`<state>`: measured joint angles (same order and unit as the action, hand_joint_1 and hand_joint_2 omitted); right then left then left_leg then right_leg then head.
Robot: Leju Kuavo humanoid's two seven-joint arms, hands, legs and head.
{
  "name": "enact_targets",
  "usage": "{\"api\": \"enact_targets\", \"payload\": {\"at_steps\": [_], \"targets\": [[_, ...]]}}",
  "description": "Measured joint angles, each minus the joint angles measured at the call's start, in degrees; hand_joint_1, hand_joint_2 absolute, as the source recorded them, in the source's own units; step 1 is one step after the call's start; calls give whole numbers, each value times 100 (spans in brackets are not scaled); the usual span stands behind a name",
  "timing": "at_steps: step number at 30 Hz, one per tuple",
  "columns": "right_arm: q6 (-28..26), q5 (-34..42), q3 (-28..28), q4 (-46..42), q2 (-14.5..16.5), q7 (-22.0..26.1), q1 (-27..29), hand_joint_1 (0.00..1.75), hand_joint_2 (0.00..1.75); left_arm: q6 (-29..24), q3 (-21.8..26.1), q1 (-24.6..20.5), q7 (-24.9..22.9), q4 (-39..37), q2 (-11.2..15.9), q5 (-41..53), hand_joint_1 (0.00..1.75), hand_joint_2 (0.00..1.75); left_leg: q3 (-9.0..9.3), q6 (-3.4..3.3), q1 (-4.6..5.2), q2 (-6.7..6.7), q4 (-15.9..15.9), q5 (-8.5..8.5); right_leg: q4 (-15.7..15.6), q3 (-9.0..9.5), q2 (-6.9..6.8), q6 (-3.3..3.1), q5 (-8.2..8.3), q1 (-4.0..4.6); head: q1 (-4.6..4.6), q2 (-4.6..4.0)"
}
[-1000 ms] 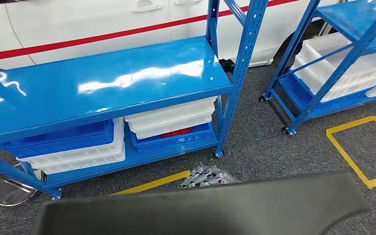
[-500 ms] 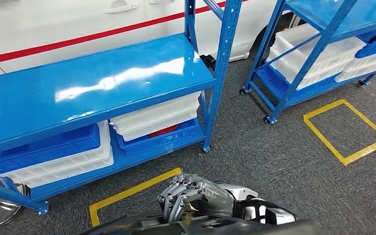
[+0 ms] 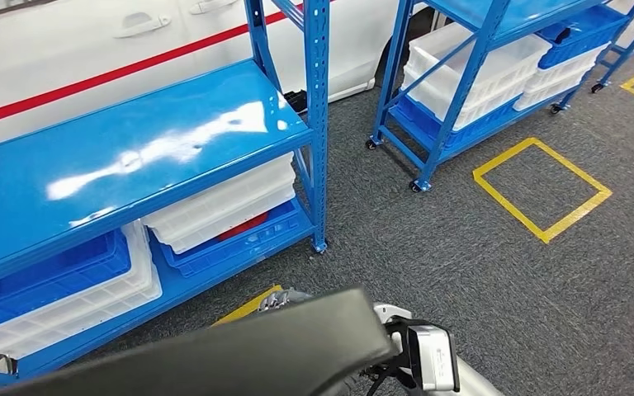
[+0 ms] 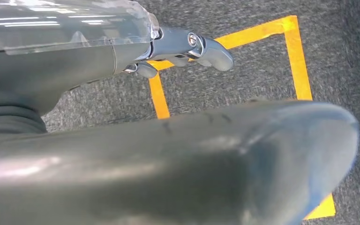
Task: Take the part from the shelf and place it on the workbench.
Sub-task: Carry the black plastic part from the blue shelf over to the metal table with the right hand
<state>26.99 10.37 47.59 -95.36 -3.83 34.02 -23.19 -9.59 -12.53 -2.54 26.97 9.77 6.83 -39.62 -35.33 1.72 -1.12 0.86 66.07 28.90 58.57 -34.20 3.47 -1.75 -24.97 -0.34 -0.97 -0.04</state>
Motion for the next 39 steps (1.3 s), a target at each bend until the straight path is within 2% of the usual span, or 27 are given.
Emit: {"api": "enact_targets", "payload": {"at_steps": [2,3,5,6,8,10,11,12,13,14,16,18,19,21,23,25,26,27,28,29,30,32,34,35,36,37,39], "targets": [[-3,107,45,77,17,63,-78,161,175,-93,1,16,-56,0,-9,5,0,0,255,-22,-30,213,-587,-195,58,-47,105,65,-11,8,3,0],[-8,141,56,94,20,81,-104,161,175,-143,1,24,-87,0,-15,17,0,0,293,-47,-31,275,-687,-196,71,-77,154,102,-3,9,4,0],[-21,177,68,106,18,95,-128,161,175,-212,-1,31,-146,0,-25,50,0,0,293,-118,-24,201,-709,-211,73,-121,248,175,23,2,7,0],[-26,185,69,106,15,100,-133,161,175,-229,-1,31,-162,0,-31,59,0,0,300,-160,-24,141,-725,-227,102,-144,214,201,1,2,8,0],[-31,191,72,106,10,106,-155,161,175,-246,0,35,-181,0,-38,69,0,0,308,-247,-25,18,-760,-253,436,-307,-5,244,-213,6,25,0],[-51,200,73,108,5,110,-163,161,175,-255,0,52,-202,0,-40,86,0,0,303,-295,9,-105,-763,-249,1141,-645,-228,272,-560,3,39,0],[-72,208,73,108,2,110,-155,161,175,-258,-1,62,-214,0,-40,105,0,0,301,-304,23,-169,-763,-245,1466,-803,-266,281,-676,-2,39,0],[-97,218,72,108,-2,111,-142,161,175,-255,-3,68,-228,0,-40,133,0,0,300,-309,34,-234,-762,-240,1642,-887,-288,282,-702,-4,39,0],[-122,231,68,108,-7,112,-132,161,175,-247,-8,70,-246,0,-40,169,0,0,301,-311,44,-295,-762,-237,1627,-872,-305,274,-635,-4,39,0],[-142,242,60,108,-12,113,-128,161,175,-238,-19,67,-267,0,-40,203,0,0,306,-311,53,-349,-762,-232,1405,-750,-329,255,-490,1,39,0],[-167,261,28,108,-22,124,-131,161,175,-220,-55,59,-320,0,-42,257,0,0,326,-301,73,-443,-762,-218,653,-334,-508,183,-184,41,39,0],[-189,268,-13,114,-27,149,-146,161,175,-217,-91,58,-385,-1,-43,297,0,0,341,-262,103,-534,-759,-198,146,-76,-676,108,-65,107,38,0],[-197,267,-29,122,-28,168,-147,161,175,-220,-106,59,-417,-1,-43,315,0,0,348,-238,114,-586,-764,-192,72,-54,-692,84,-73,132,37,0],[-189,243,-47,131,-28,222,-113,161,175,-237,-137,57,-473,-1,-44,339,0,0,371,-180,122,-649,-769,-165,18,-46,-570,36,-36,120,35,0],[-177,199,-50,111,-29,249,-62,161,175,-253,-157,61,-497,0,-45,344,0,0,302,-125,107,-461,-562,-2,-60,-3,-469,-17,7,78,31,0],[-185,168,-48,87,-29,246,-23,161,175,-259,-168,80,-506,-1,-44,339,0,0,12,-82,85,-204,73,335,-86,13,-367,-48,25,62,25,0],[-192,157,-47,81,-29,241,0,161,175,-260,-175,91,-512,-2,-45,337,0,0,-171,-67,77,-153,450,486,-82,10,-308,-56,27,62,22,0],[-197,154,-47,80,-30,234,24,161,175,-261,-182,101,-519,-2,-45,334,0,0,-303,-53,67,-138,709,548,-76,8,-241,-58,27,62,23,0],[-200,155,-46,79,-31,224,44,161,175,-261,-189,111,-530,-2,-46,332,0,0,-360,-41,56,-134,802,514,-65,6,-172,-55,25,58,23,0],[-202,165,-45,72,-32,211,56,161,175,-264,-193,117,-541,-2,-47,332,0,0,-299,-30,39,-123,644,360,-45,5,-99,-46,19,51,23,0],[-203,186,-44,59,-33,192,61,161,175,-268,-195,121,-549,-2,-46,328,0,0,-150,-17,16,-75,306,140,-17,3,-28,-27,7,40,23,0],[-204,243,-44,27,-38,156,61,161,175,-289,-196,126,-530,-4,-44,298,0,0,173,-10,-24,130,-394,-143,61,-28,100,34,-27,29,25,0],[-192,296,-59,5,-47,155,64,161,175,-345,-193,122,-467,-8,-38,236,0,0,286,-53,-26,244,-650,-164,103,-82,199,106,-25,25,28,0],[-180,310,-74,-1,-55,184,71,161,175,-382,-190,115,-426,-9,-30,204,0,0,288,-90,-13,207,-666,-171,102,-104,247,140,-10,20,29,0],[-165,311,-92,-4,-63,239,82,161,175,-416,-185,106,-386,-9,-20,174,0,0,285,-132,-13,152,-671,-187,104,-120,255,173,-2,14,30,0],[-152,302,-107,-9,-72,296,94,161,175,-437,-179,101,-346,-9,-4,151,0,0,290,-172,-11,95,-682,-201,140,-143,186,201,-28,17,33,0],[-149,264,-121,-42,-83,381,113,161,175,-449,-161,108,-281,-9,36,126,0,0,295,-250,-7,-24,-712,-222,499,-312,-79,246,-254,21,41,0]]}}
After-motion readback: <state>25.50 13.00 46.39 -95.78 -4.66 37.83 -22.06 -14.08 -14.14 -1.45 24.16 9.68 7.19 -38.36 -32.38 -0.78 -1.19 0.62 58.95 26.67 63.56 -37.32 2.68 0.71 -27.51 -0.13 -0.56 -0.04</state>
